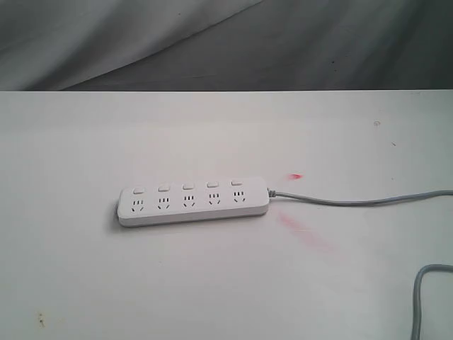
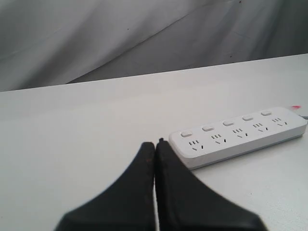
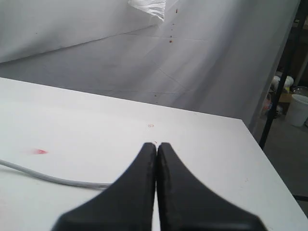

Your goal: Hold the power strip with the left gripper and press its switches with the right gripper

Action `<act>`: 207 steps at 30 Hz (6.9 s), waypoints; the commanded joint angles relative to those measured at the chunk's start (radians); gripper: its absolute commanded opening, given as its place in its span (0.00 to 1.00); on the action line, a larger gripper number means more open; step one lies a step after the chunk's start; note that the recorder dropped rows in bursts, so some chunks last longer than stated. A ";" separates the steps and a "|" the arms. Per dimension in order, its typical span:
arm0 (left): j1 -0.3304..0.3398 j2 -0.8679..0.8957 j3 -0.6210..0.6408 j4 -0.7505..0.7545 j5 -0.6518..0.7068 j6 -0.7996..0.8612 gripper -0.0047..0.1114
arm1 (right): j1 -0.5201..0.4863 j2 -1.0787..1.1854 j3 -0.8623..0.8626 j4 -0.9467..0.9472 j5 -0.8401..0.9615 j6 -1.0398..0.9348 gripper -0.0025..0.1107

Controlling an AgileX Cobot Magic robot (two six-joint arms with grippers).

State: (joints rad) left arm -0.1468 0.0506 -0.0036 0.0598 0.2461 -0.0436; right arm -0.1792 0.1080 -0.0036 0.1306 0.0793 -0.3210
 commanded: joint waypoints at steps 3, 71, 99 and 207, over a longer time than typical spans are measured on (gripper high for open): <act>-0.003 -0.001 0.004 -0.006 -0.003 -0.005 0.04 | -0.009 0.001 0.004 0.004 0.001 0.004 0.02; 0.206 1.492 -0.876 -0.813 0.483 1.726 0.04 | -0.009 0.001 0.004 0.004 0.001 0.004 0.02; 0.206 1.621 -0.887 -0.840 0.330 1.910 0.77 | -0.009 0.001 0.004 0.004 0.001 0.004 0.02; 0.167 1.998 -1.131 -0.792 0.514 1.902 0.58 | -0.009 0.001 0.004 0.004 0.001 0.004 0.02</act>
State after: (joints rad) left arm 0.0240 2.0419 -1.1349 -0.7309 0.7521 1.8654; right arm -0.1792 0.1080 -0.0036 0.1306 0.0793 -0.3190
